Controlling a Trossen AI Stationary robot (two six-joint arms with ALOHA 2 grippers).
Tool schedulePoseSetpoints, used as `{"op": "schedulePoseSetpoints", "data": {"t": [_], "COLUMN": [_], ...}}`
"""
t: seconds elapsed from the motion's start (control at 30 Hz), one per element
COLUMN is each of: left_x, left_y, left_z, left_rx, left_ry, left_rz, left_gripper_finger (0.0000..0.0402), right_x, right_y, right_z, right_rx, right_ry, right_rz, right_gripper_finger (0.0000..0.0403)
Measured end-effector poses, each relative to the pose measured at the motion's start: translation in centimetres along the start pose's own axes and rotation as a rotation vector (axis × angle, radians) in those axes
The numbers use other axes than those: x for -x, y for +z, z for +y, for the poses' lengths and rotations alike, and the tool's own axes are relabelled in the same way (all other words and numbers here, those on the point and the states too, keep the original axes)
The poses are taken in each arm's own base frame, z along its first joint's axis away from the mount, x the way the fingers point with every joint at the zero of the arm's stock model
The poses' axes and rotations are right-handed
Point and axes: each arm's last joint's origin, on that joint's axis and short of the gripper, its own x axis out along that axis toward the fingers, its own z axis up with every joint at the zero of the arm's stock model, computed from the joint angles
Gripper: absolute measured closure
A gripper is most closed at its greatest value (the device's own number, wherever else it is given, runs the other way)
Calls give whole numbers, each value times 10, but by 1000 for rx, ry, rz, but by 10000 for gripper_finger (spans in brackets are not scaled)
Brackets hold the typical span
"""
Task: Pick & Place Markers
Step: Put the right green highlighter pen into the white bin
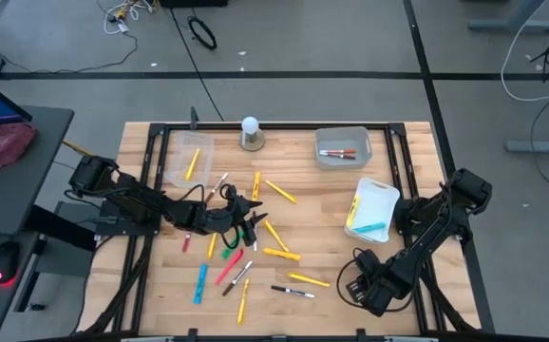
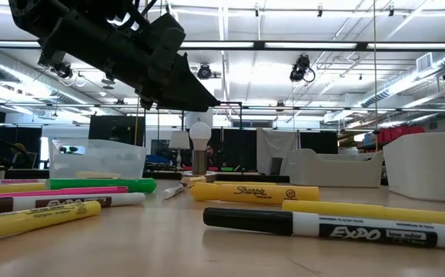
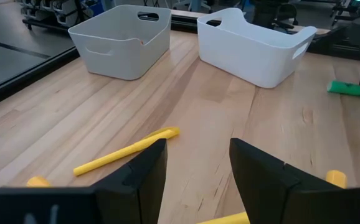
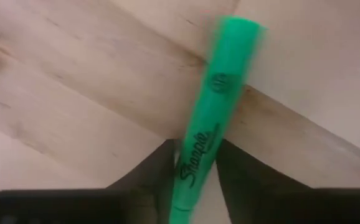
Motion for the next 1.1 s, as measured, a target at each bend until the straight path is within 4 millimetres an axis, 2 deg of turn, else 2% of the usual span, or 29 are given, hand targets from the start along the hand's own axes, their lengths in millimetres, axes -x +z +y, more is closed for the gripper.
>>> {"op": "schedulePoseSetpoints", "data": {"t": [0.17,0.23,0.4,0.53,0.63,0.73,0.83,1.0,1.1], "left_x": [0,0,0,0,0,0,0,0,0], "left_y": [0,0,0,0,0,0,0,-1,-1], "left_z": [0,0,0,0,0,0,0,0,0], "left_rx": [2,5,5,9,9,8,8,3,1], "left_ry": [1,0,0,0,0,0,0,2,3], "left_rz": [1,1,0,0,0,0,1,5,8], "left_gripper_finger": [220,220,220,220,220,220,220,220,220], "right_x": [13,20,55,86,103,115,121,125,117], "right_y": [1,3,12,33,56,81,103,131,138], "right_z": [1,2,15,20,12,-5,-28,-60,-68], "right_rx": [44,69,127,149,153,118,16,-196,-256], "right_ry": [31,60,253,378,371,278,126,-151,-235], "right_rz": [22,-8,-134,-313,-481,-587,-613,-570,-491], "right_gripper_finger": [361,363,363,352,353,356,355,355,354]}}
